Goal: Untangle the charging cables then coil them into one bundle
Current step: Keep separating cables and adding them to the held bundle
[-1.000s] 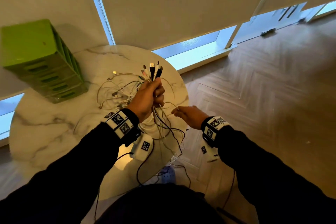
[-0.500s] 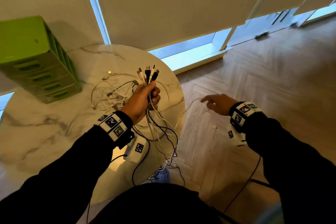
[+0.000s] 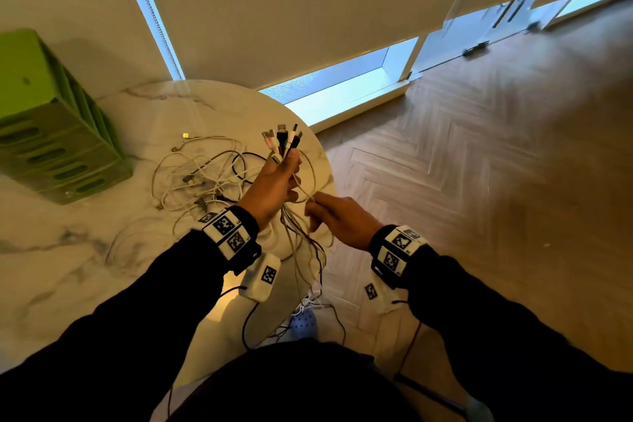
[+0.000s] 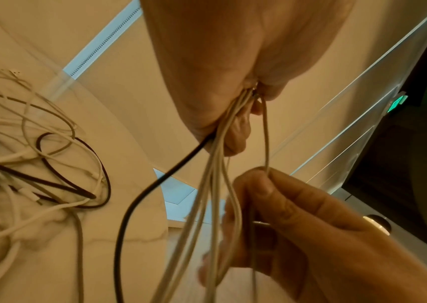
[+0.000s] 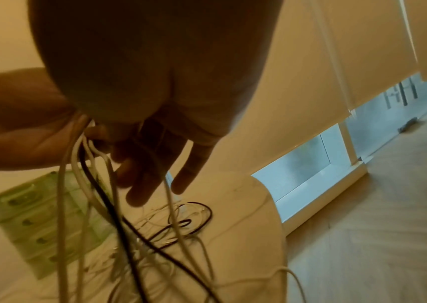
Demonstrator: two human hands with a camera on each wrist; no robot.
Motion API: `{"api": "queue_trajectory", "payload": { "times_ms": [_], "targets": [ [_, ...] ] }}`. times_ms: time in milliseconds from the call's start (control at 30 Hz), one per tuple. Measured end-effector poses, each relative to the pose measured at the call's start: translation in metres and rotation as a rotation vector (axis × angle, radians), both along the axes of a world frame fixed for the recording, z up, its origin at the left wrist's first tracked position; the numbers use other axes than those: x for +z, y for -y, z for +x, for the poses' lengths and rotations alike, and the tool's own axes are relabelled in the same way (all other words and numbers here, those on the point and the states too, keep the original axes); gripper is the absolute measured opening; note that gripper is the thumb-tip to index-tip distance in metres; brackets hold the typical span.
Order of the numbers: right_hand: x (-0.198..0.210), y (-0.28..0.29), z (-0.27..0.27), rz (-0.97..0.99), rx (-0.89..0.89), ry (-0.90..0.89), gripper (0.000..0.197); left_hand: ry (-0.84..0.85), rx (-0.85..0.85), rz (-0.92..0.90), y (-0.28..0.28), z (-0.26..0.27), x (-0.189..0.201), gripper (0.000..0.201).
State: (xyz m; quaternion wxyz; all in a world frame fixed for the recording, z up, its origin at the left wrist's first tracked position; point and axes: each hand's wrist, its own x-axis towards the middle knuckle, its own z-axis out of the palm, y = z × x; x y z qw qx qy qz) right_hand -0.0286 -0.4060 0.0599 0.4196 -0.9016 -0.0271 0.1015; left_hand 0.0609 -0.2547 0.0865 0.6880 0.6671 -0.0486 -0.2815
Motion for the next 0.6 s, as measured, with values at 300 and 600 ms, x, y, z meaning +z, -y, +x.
{"api": "queue_trajectory", "payload": {
  "times_ms": [300,600],
  "targets": [
    [-0.02,0.091,0.001,-0.827,0.02,-0.846,0.088,-0.154,-0.027,-0.19,-0.015,0.012,0.002,0.04],
    [0.022,-0.036,0.045,0.2,0.255,-0.556,0.062,-0.158,-0.458,-0.077,-0.032,0.012,0.037,0.038]
  ]
}}
